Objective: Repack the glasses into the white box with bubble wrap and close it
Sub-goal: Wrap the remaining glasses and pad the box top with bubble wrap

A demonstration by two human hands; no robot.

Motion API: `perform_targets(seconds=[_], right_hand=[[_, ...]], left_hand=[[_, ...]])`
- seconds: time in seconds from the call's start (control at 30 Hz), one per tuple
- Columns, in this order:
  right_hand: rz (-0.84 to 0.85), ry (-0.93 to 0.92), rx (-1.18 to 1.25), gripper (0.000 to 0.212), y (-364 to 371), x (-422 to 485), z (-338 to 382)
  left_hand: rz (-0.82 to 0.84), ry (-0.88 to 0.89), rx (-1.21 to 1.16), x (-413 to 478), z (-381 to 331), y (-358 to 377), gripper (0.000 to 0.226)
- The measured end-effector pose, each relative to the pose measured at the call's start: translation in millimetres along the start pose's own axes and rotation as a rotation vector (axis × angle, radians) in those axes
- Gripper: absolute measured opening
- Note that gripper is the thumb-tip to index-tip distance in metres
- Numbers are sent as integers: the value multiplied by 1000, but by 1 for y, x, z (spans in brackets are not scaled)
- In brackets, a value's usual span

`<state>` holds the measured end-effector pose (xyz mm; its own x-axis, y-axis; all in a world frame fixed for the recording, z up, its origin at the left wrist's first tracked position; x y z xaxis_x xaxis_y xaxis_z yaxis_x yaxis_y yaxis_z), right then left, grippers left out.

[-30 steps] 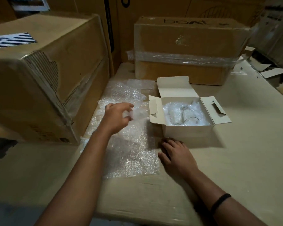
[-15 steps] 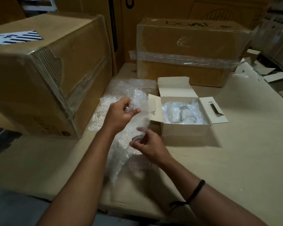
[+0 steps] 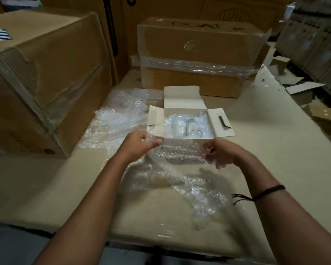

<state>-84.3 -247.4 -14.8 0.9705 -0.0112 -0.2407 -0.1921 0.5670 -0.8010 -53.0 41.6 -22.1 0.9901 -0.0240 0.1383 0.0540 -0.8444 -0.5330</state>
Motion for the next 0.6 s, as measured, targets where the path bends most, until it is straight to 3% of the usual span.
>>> perform_targets(seconds=[0.1,0.17,0.3,0.47,0.6], right_hand=[[-30,3,-90,20,-12,2,-17],[-51,11,-133,27,-15,2,-29],[-97,12,-211,32,-14,3,-52],[-240,27,-368,30,-9,8,-75],[-616,-163,-343,23,-6,-7,-61]], left_hand=[[47,-76,-250,-20,-8,21,34],[177,-137,-414,-31,-10,30,44],[375,-200,-232,-42,4,40,73],[1,-144,-146,-44,3,47,40],[-106,-93,-164,-52,-4,59,26]])
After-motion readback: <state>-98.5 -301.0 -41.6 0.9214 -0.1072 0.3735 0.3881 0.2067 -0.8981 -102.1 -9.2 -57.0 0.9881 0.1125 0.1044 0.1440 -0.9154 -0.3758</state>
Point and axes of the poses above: each hand's wrist, its own x-axis towards the middle knuckle, its own y-axis out of the palm, z = x × y, the point moved 1 cm from there along x, towards the middle knuckle, and after that the axes turned 13 degrees about -z, right-handed, at the moved point
